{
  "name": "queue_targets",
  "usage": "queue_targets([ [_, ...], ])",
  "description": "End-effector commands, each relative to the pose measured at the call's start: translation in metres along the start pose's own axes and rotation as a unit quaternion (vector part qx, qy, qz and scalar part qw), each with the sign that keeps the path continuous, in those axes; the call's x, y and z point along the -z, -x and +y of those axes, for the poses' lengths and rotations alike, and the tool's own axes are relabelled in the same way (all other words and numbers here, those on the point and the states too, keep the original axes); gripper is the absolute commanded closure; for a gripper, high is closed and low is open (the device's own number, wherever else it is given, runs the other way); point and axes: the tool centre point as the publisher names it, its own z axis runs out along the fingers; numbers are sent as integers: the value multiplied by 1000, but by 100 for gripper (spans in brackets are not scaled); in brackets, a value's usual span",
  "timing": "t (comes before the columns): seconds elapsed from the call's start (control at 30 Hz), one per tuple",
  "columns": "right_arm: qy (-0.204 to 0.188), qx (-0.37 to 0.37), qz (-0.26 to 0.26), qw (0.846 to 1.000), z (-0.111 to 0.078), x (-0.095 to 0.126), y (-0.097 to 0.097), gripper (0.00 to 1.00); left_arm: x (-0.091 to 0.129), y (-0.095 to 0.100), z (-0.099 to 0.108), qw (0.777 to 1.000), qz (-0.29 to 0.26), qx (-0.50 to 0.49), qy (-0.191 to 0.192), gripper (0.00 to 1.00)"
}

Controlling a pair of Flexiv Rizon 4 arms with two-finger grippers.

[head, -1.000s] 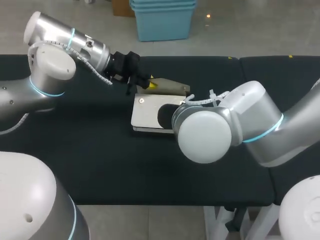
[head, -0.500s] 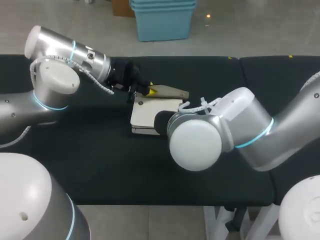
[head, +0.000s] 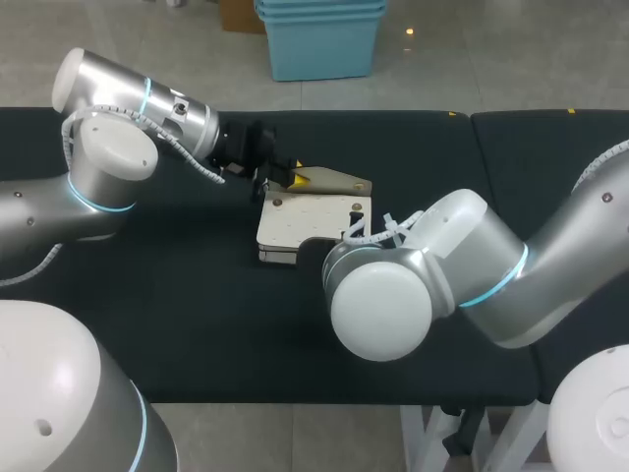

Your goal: Pick up the bag, open it, inspect its contents, close it, and place it on the opposite side

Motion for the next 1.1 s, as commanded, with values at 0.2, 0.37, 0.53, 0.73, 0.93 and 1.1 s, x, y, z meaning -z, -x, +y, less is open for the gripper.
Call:
queue_targets([
  [0.2,1,1,-21,1000,6,-22,-4,62,0,4,3,1000,8,-1,-5,100],
  [0.37,-7,5,-30,1000,6,-28,-2,64,0,5,4,1000,11,-1,-5,100],
  [0.53,-16,11,-35,999,4,-35,-2,68,0,6,4,1000,14,-4,-4,100],
  [0.73,-21,6,-42,999,1,-40,0,100,-1,8,6,1000,19,-7,-4,100],
  [0.93,-10,0,-53,999,1,-40,1,100,-5,8,7,1000,25,-9,-4,100],
  [1.1,-10,-7,-52,999,0,-41,1,100,-5,7,9,999,29,-12,-14,100],
])
